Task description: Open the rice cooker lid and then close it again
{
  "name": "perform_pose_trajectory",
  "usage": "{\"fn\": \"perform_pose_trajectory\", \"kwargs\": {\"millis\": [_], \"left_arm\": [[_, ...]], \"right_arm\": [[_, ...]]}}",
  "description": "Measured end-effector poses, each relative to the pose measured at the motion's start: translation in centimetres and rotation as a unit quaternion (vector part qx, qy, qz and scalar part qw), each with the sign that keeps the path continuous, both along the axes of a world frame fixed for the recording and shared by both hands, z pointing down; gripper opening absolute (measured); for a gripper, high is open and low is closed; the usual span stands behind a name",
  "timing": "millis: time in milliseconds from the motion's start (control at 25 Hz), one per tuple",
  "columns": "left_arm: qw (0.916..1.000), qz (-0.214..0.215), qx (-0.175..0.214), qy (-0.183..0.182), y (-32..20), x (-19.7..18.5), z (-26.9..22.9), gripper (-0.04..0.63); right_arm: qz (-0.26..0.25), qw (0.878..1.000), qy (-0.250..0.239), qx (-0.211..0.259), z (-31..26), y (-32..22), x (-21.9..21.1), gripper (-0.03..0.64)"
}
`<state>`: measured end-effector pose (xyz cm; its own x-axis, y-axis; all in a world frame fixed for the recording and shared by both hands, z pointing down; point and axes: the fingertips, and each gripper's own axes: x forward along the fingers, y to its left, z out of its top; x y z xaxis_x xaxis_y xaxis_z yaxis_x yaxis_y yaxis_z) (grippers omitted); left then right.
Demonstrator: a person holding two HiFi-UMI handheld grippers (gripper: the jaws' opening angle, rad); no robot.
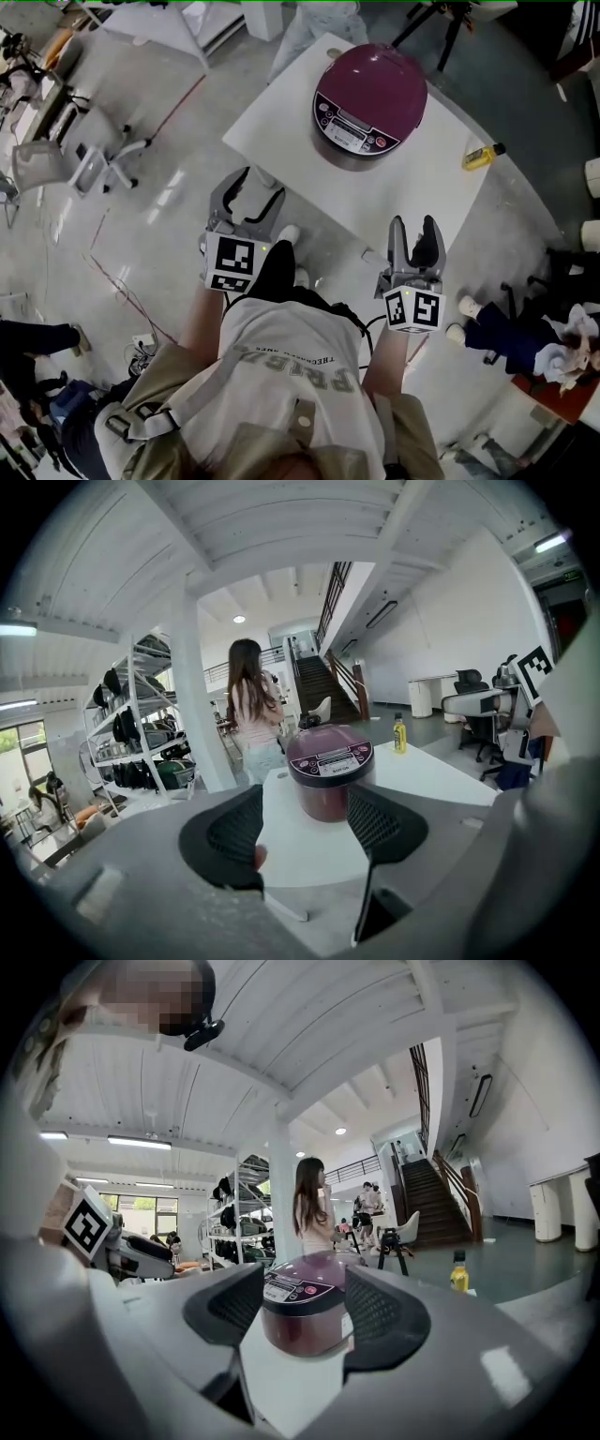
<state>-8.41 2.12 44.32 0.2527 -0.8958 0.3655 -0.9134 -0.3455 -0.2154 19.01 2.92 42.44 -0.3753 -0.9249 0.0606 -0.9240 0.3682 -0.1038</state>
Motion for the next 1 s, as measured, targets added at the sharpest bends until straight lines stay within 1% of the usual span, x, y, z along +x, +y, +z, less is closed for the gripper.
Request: {"fn": "perform_pose_trajectory", "kwargs": {"millis": [280,480,720,880,960,1000], "left_arm": [[0.9993,0.037,-0.008,-0.004,-5.8,-0.3,0.5,0.288],[0.9968,0.078,-0.01,-0.011,-10.2,0.2,0.4,0.288],[0.9917,0.125,-0.012,-0.027,-14.5,0.8,0.9,0.29],[0.9865,0.159,-0.018,-0.034,-16.7,1.2,1.2,0.29],[0.9824,0.181,-0.024,-0.038,-17.5,1.5,1.5,0.327],[0.9802,0.192,-0.026,-0.043,-17.8,1.6,1.7,0.333]], "right_arm": [[0.02,1.0,0.01,-0.005,0.1,-4.2,-0.8,0.25],[0.03,0.999,0.018,-0.009,-0.2,-7.4,-1.7,0.25],[0.036,0.998,0.041,-0.018,-0.1,-10.6,-2.9,0.256],[0.034,0.998,0.05,-0.027,0.1,-12.3,-3.8,0.259],[0.036,0.997,0.055,-0.031,0.2,-13.0,-4.2,0.264],[0.037,0.997,0.058,-0.034,0.3,-13.4,-4.3,0.265]]}}
